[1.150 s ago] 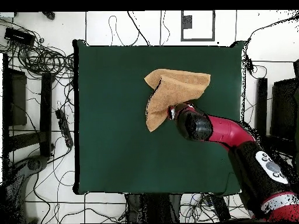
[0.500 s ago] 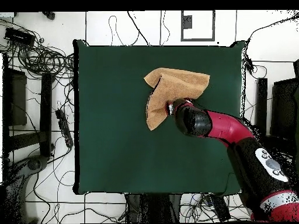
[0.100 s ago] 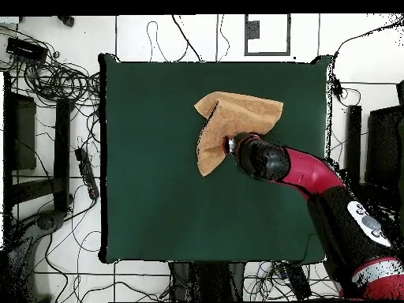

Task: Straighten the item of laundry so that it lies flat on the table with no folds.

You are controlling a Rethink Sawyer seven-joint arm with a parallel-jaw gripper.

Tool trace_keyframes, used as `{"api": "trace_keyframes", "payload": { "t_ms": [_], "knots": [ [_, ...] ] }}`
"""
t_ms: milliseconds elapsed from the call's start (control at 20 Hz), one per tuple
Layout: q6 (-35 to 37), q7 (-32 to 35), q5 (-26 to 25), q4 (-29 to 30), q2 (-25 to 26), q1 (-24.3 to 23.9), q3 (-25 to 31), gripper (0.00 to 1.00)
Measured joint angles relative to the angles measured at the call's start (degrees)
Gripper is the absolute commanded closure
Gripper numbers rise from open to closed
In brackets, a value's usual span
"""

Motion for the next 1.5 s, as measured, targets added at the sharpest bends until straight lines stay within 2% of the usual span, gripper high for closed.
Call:
{"api": "trace_keyframes", "payload": {
  "t_ms": [950,1500],
  "knots": [
    [0.01,0.0,0.8,0.19,0.04,-3.17,1.56,1.0],
    [0.01,0.0,1.29,0.43,-3.95,-2.06,0.24,1.0]
  ]
}}
